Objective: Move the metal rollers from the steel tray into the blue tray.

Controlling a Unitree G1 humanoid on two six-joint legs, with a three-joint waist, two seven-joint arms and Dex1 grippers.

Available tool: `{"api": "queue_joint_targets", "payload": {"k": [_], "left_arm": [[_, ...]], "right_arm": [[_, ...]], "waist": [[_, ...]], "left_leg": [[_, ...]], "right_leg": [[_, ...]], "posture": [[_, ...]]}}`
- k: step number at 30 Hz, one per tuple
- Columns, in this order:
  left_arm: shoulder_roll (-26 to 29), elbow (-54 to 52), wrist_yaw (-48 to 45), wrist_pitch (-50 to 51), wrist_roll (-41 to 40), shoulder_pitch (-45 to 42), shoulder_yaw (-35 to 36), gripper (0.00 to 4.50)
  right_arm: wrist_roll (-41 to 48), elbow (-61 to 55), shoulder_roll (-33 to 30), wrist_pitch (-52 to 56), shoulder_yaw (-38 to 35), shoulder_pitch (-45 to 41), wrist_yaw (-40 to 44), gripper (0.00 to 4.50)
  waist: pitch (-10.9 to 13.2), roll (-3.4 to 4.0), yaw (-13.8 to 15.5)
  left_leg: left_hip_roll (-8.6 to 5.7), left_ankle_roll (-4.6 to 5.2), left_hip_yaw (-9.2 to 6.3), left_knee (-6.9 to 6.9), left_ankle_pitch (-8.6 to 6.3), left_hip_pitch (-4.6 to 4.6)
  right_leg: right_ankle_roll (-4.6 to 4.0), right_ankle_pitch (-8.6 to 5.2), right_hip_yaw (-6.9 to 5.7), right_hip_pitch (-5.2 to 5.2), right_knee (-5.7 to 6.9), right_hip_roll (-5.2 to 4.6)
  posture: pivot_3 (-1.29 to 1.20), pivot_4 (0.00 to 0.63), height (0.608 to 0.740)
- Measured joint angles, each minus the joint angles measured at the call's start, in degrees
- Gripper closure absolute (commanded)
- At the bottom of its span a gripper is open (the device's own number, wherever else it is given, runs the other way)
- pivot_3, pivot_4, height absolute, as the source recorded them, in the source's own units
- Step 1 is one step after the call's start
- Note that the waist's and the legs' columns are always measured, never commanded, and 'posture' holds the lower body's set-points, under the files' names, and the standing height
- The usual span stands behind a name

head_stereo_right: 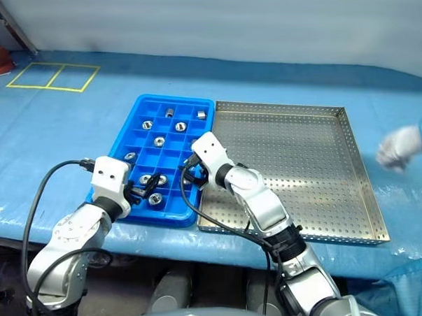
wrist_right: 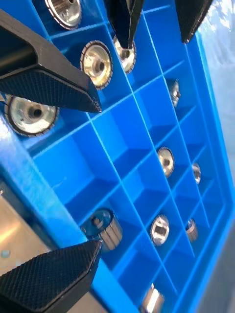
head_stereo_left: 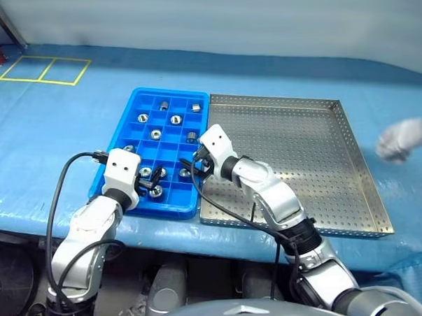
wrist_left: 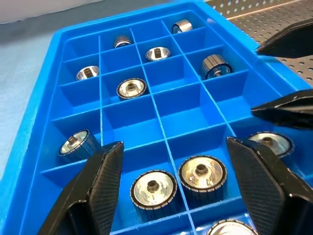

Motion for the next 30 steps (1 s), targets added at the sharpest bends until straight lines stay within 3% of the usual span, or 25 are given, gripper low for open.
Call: {"api": "queue_joint_targets", "payload": {"k": [13, 30], "left_arm": [[-1.9, 4.3, 5.3, -0.3, 2.7, -3.6, 2.7, 0.86], [-2.2, 8.0, 5.3, -0.4, 4.0, -6.0, 2.1, 0.86]], "right_arm": [[-9.1, -4.7, -10.6, 6.5, -5.6, 11.2, -10.2, 0.15], [-10.3, -7.3, -9.7, 9.1, -6.8, 13.6, -12.3, 0.15]], "waist": [[0.0, -0.02, -0.2], [0.0, -0.04, -1.9]], "left_leg": [[-0.03, 0.00, 0.04, 0.02, 0.00, -0.02], [-0.03, 0.00, 0.04, 0.10, 0.00, -0.02]], "right_leg": [[0.00, 0.00, 0.01, 0.01, -0.04, -0.05], [0.03, 0.01, 0.01, 0.05, -0.03, -0.06]], "posture": [[0.26, 0.150, 0.740], [0.22, 0.150, 0.740]]}}
